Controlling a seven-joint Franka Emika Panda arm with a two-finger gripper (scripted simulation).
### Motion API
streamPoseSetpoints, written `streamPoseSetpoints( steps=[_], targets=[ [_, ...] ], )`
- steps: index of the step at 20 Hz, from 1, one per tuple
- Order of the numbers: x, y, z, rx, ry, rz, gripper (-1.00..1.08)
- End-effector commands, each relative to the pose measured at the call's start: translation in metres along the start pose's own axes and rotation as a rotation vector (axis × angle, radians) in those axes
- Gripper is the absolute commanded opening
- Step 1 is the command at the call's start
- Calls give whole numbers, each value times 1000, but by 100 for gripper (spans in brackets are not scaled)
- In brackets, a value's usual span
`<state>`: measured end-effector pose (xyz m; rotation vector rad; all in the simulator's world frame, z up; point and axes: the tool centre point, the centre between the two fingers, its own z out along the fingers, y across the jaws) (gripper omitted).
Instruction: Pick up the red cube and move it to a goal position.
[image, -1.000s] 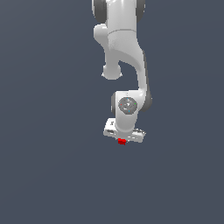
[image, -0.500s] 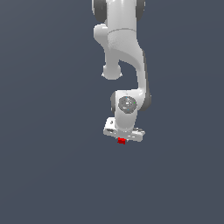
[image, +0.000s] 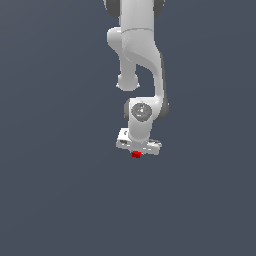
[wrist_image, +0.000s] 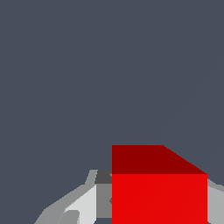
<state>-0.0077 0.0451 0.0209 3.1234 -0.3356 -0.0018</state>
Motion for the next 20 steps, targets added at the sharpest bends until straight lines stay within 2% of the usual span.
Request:
streamPoseSetpoints(
  steps=[1,11,20],
  targets=[
    [-12,7,-1,0,1,0,-100],
    [-57,33,-3,0,1,0,-100],
    [-70,41,-3,0,1,0,-100]
  ],
)
